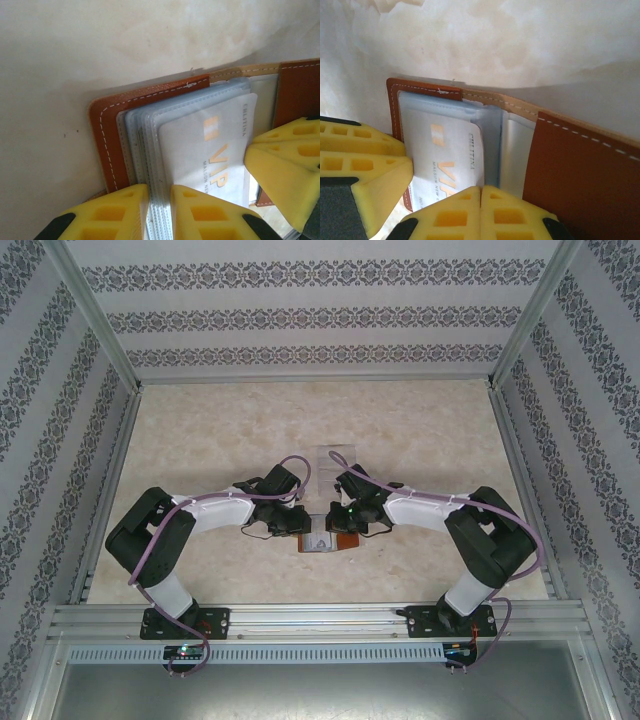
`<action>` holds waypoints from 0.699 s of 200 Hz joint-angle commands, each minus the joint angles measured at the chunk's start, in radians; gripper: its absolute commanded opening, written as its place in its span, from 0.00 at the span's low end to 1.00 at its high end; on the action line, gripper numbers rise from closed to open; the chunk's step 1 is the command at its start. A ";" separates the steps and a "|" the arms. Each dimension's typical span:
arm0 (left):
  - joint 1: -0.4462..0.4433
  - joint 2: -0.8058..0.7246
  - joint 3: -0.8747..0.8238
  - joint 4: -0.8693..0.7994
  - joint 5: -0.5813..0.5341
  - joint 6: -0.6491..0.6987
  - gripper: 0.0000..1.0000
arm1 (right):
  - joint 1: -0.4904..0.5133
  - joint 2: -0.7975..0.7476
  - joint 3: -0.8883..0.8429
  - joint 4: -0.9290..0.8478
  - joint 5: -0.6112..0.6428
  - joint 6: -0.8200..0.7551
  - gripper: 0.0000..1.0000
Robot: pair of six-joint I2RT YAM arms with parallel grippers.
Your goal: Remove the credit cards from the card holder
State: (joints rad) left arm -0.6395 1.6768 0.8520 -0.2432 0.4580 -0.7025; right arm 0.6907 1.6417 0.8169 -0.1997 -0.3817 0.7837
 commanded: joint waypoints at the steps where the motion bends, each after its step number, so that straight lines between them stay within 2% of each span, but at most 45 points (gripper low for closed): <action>1: -0.006 0.058 -0.015 -0.119 -0.045 0.030 0.21 | -0.004 -0.023 -0.025 -0.001 -0.007 -0.002 0.06; 41: -0.006 0.066 -0.002 -0.177 -0.089 0.049 0.20 | -0.032 -0.053 -0.050 -0.009 -0.006 -0.010 0.06; 97: -0.006 0.062 0.002 -0.176 -0.079 0.046 0.20 | -0.048 -0.069 -0.068 0.001 -0.015 -0.012 0.06; 123: -0.006 0.063 0.002 -0.177 -0.081 0.048 0.20 | -0.051 -0.061 -0.083 0.039 -0.038 -0.007 0.17; 140: -0.006 0.064 -0.001 -0.178 -0.082 0.048 0.20 | -0.056 -0.059 -0.099 0.078 -0.051 0.000 0.20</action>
State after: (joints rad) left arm -0.6403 1.6897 0.8803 -0.2882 0.4435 -0.6804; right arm 0.6495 1.5955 0.7494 -0.1650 -0.4030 0.7830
